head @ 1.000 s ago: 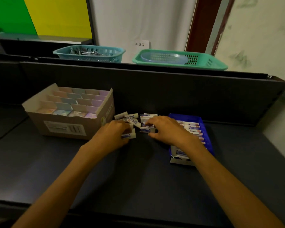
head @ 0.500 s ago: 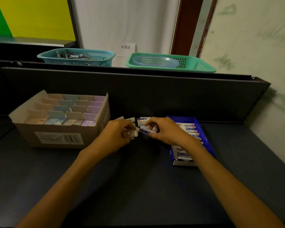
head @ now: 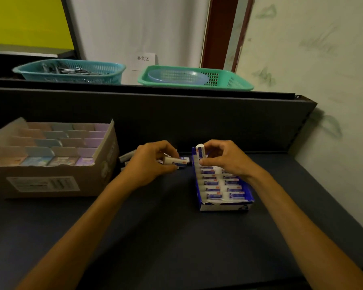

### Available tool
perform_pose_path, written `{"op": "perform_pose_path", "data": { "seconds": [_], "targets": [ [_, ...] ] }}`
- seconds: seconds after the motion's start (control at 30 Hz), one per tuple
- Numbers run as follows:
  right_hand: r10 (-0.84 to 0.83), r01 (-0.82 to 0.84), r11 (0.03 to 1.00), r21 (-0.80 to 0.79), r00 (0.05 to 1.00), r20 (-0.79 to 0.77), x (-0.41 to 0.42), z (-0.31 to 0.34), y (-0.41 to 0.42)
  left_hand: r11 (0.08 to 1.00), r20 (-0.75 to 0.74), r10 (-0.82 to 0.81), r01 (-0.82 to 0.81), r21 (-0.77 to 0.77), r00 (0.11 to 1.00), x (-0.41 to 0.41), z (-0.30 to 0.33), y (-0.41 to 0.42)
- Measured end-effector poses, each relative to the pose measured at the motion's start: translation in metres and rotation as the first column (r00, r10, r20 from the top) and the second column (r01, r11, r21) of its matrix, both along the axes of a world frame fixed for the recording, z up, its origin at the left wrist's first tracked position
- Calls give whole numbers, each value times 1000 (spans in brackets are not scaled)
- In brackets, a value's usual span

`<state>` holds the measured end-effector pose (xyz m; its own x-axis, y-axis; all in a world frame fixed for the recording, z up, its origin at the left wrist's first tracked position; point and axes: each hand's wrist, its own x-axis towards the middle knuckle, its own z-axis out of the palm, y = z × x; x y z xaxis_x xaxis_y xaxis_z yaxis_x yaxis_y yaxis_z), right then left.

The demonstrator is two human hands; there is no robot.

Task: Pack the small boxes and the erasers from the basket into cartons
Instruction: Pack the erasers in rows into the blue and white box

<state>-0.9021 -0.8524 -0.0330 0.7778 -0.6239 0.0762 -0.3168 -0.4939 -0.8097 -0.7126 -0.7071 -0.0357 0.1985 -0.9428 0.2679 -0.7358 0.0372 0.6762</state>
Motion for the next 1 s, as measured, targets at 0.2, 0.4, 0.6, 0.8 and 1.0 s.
{"op": "perform_pose_path", "data": {
  "seconds": [0.2, 0.4, 0.6, 0.8, 1.0],
  "targets": [
    [-40, 29, 994, 108, 994, 100, -19, 0, -14, 999, 142, -26, 30, -22, 989, -14, -3, -22],
    [-34, 26, 996, 86, 995, 95, -34, 0, -35, 999, 218, -25, 32, -29, 976, -23, -6, -46],
    [-76, 67, 973, -222, 997, -32, -43, -3, -56, 999, 293, -35, 36, 1, 956, -30, -8, -74],
    [-79, 49, 944, -327, 994, -76, -40, -10, -75, 996, 326, 18, -45, 76, 945, -34, -19, -100],
    [-63, -60, 869, -491, 971, -229, -28, -15, -86, 998, 470, 37, -54, 23, 882, -36, -27, -112]
  ]
}}
